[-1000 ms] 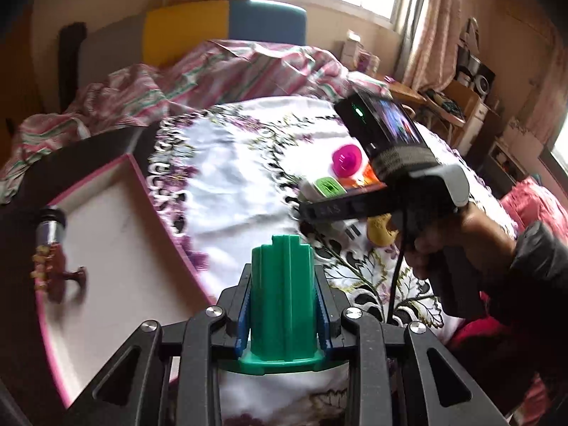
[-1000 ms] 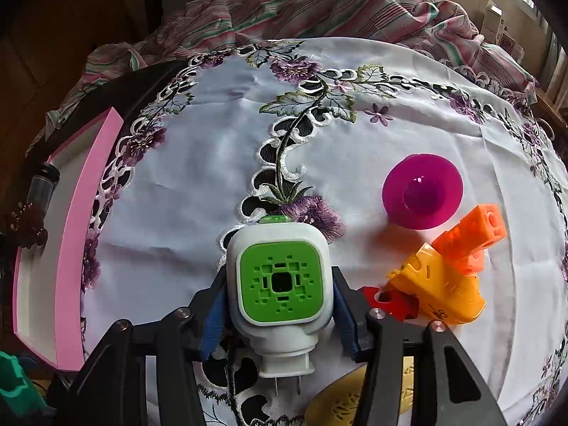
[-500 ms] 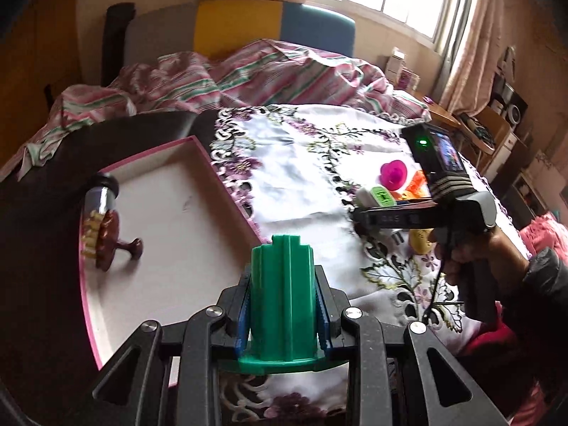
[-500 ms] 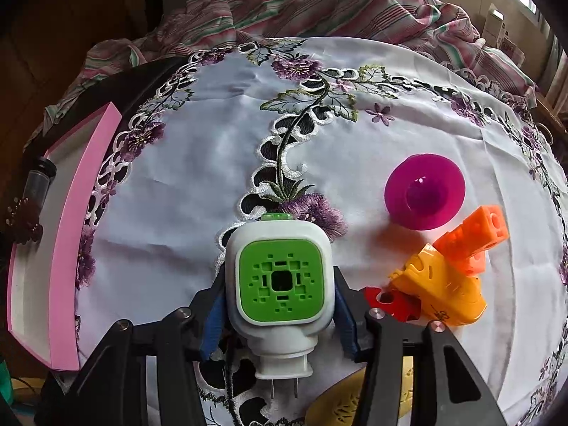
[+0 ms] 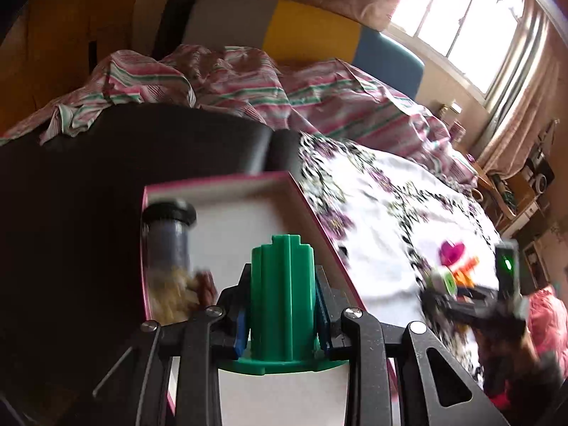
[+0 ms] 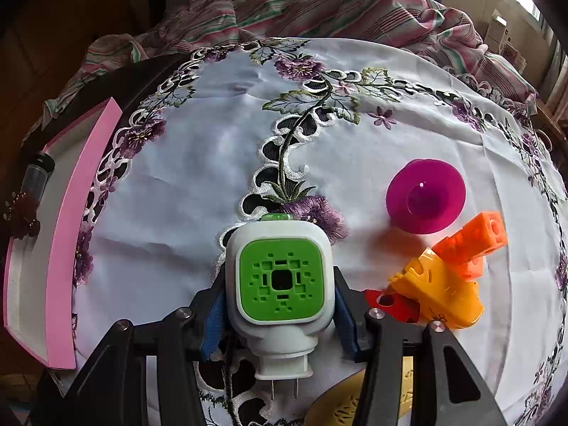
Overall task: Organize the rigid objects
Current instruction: 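Carry the green stand into the tray and open the left tool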
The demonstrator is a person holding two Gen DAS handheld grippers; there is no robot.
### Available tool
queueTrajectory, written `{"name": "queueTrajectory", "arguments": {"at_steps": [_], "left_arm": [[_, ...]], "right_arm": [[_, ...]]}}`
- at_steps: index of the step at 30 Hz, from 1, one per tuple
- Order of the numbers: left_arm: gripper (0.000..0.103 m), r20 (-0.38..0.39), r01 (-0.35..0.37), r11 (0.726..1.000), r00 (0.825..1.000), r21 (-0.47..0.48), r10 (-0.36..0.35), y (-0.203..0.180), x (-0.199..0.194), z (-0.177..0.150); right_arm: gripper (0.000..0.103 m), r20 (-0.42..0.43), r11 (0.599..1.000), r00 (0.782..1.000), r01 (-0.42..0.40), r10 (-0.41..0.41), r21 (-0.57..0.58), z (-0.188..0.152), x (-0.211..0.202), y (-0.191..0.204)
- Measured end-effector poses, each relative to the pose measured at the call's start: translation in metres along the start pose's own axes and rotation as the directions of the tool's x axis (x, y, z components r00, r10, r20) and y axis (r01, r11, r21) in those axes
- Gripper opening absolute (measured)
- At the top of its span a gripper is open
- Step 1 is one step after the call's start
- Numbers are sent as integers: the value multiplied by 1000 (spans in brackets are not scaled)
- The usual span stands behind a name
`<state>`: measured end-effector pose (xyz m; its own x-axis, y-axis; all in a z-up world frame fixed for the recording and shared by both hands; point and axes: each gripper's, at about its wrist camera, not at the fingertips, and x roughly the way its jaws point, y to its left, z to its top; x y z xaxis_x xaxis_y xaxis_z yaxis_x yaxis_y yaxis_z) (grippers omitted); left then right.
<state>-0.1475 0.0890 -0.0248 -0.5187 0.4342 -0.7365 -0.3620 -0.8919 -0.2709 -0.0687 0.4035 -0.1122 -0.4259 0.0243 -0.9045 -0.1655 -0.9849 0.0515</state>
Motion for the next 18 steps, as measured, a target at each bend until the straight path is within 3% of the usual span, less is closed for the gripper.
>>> {"name": "queueTrajectory", "arguments": {"at_steps": [7,14,18], "left_arm": [[30,-73,-4,999,997,-43,1,20,48,32],[31,-156,-98,995,983,-33,92,34,86,30],[36,-163,-99,992,983,-81,85,47,87,26]], "right_arm": [[53,1,1000,1000,1,-1,-8,1,0,1],[53,1,1000,1000,0,0,-8,1,0,2],[53,1,1000,1000,-3,3,-3,2,0,2]]}}
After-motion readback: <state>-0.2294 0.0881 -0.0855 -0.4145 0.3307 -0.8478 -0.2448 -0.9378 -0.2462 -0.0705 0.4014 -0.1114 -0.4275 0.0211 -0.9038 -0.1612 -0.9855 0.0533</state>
